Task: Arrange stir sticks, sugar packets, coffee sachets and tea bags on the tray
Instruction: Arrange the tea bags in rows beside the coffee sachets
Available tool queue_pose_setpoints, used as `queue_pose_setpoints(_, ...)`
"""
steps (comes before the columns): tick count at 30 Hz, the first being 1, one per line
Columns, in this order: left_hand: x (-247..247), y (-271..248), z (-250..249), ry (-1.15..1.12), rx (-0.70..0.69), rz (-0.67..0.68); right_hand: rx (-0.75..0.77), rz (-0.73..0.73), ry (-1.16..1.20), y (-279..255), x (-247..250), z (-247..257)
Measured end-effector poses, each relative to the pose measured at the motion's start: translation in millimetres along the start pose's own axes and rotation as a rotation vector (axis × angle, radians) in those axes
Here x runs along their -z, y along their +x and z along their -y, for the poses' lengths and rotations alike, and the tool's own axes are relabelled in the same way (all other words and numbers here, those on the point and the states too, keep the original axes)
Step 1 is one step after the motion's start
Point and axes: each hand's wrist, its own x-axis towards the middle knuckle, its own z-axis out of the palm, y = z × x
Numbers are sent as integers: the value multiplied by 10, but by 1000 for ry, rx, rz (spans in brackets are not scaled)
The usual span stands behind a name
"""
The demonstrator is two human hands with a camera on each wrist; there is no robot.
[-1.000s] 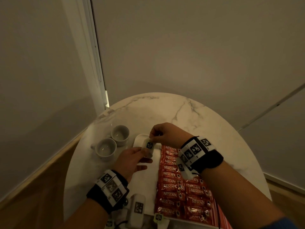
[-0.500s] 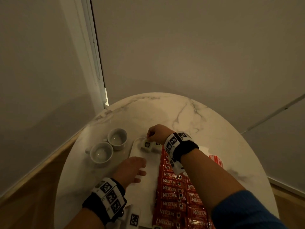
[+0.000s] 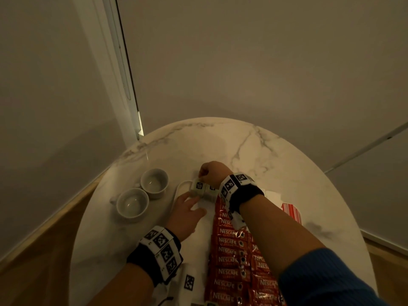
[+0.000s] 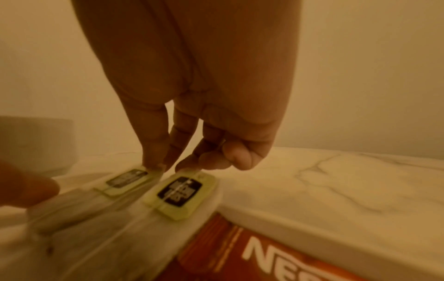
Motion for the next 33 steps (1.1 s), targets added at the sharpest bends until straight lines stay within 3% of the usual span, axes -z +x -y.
queue_pose_setpoints(5,-3,80,77,129,-13,21,-58,-84,13,-57,70,-141)
queue_pose_setpoints(10,-9,145,122,208,-11,35,-100,4,-119,-134,75,-275)
queue_pose_setpoints(16,-13,194,136,317,-34,42,-49,0,-111,-133,66,-289)
queue_pose_setpoints(33,-18,248,195,283,-110,-10,-8,95,-64,-142,216,-258)
